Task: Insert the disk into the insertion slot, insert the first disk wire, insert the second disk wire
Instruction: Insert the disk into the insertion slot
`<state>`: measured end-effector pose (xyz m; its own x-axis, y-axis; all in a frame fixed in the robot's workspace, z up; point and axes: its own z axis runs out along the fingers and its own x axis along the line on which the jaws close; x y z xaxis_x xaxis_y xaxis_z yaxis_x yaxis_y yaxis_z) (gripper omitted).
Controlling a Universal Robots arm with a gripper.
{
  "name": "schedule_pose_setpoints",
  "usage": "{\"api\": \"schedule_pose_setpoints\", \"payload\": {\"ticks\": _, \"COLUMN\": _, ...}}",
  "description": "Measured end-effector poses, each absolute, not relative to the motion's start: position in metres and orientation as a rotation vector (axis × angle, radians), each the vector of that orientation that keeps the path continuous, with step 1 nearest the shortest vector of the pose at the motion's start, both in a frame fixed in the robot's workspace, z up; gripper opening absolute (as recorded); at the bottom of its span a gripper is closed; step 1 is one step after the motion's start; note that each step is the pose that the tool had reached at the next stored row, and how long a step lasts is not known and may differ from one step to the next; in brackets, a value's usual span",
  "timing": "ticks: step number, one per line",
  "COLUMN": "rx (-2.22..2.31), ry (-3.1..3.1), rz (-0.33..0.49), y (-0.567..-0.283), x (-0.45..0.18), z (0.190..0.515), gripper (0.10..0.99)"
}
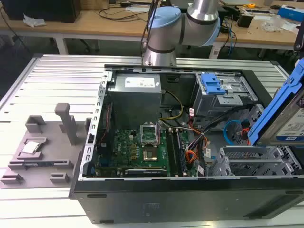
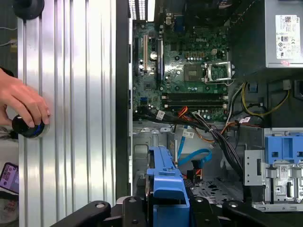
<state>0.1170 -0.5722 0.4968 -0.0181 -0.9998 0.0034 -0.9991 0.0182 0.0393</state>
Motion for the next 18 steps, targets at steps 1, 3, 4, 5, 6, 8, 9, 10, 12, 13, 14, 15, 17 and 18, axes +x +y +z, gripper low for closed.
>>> {"api": "schedule_pose_setpoints", "payload": {"ticks": 1, "rx": 2.180, "ry": -2.220, "rz": -0.040, "y": -0.572, "x": 0.116, "z": 0.496, "gripper": 0.369}}
{"api": "schedule_pose_setpoints", "payload": {"ticks": 3, "rx": 2.180, "ry": -2.220, "rz": -0.040, "y": -0.572, "x": 0.115, "z": 0.493, "gripper": 0.369}}
{"api": "schedule_pose_setpoints", "payload": {"ticks": 4, "rx": 2.180, "ry": -2.220, "rz": -0.040, "y": -0.572, "x": 0.115, "z": 0.490, "gripper": 0.369}}
{"api": "schedule_pose_setpoints", "payload": {"ticks": 5, "rx": 2.180, "ry": -2.220, "rz": -0.040, "y": -0.572, "x": 0.115, "z": 0.489, "gripper": 0.369}}
{"api": "schedule_pose_setpoints", "payload": {"ticks": 6, "rx": 2.180, "ry": -2.220, "rz": -0.040, "y": -0.572, "x": 0.115, "z": 0.487, "gripper": 0.369}}
{"api": "schedule_pose_setpoints", "payload": {"ticks": 8, "rx": 2.180, "ry": -2.220, "rz": -0.040, "y": -0.572, "x": 0.115, "z": 0.484, "gripper": 0.369}}
{"api": "schedule_pose_setpoints", "payload": {"ticks": 9, "rx": 2.180, "ry": -2.220, "rz": -0.040, "y": -0.572, "x": 0.114, "z": 0.483, "gripper": 0.369}}
{"api": "schedule_pose_setpoints", "payload": {"ticks": 10, "rx": 2.180, "ry": -2.220, "rz": -0.040, "y": -0.572, "x": 0.114, "z": 0.482, "gripper": 0.369}}
{"api": "schedule_pose_setpoints", "payload": {"ticks": 12, "rx": 2.180, "ry": -2.220, "rz": -0.040, "y": -0.572, "x": 0.111, "z": 0.480, "gripper": 0.369}}
{"api": "schedule_pose_setpoints", "payload": {"ticks": 13, "rx": 2.180, "ry": -2.220, "rz": -0.040, "y": -0.572, "x": 0.111, "z": 0.477, "gripper": 0.369}}
{"api": "schedule_pose_setpoints", "payload": {"ticks": 14, "rx": 2.180, "ry": -2.220, "rz": -0.040, "y": -0.572, "x": 0.110, "z": 0.474, "gripper": 0.369}}
{"api": "schedule_pose_setpoints", "payload": {"ticks": 15, "rx": 2.180, "ry": -2.220, "rz": -0.040, "y": -0.572, "x": 0.110, "z": 0.469, "gripper": 0.369}}
{"api": "schedule_pose_setpoints", "payload": {"ticks": 17, "rx": 2.180, "ry": -2.220, "rz": -0.040, "y": -0.572, "x": 0.109, "z": 0.466, "gripper": 0.369}}
{"api": "schedule_pose_setpoints", "payload": {"ticks": 18, "rx": 2.180, "ry": -2.220, "rz": -0.040, "y": -0.572, "x": 0.109, "z": 0.463, "gripper": 0.369}}
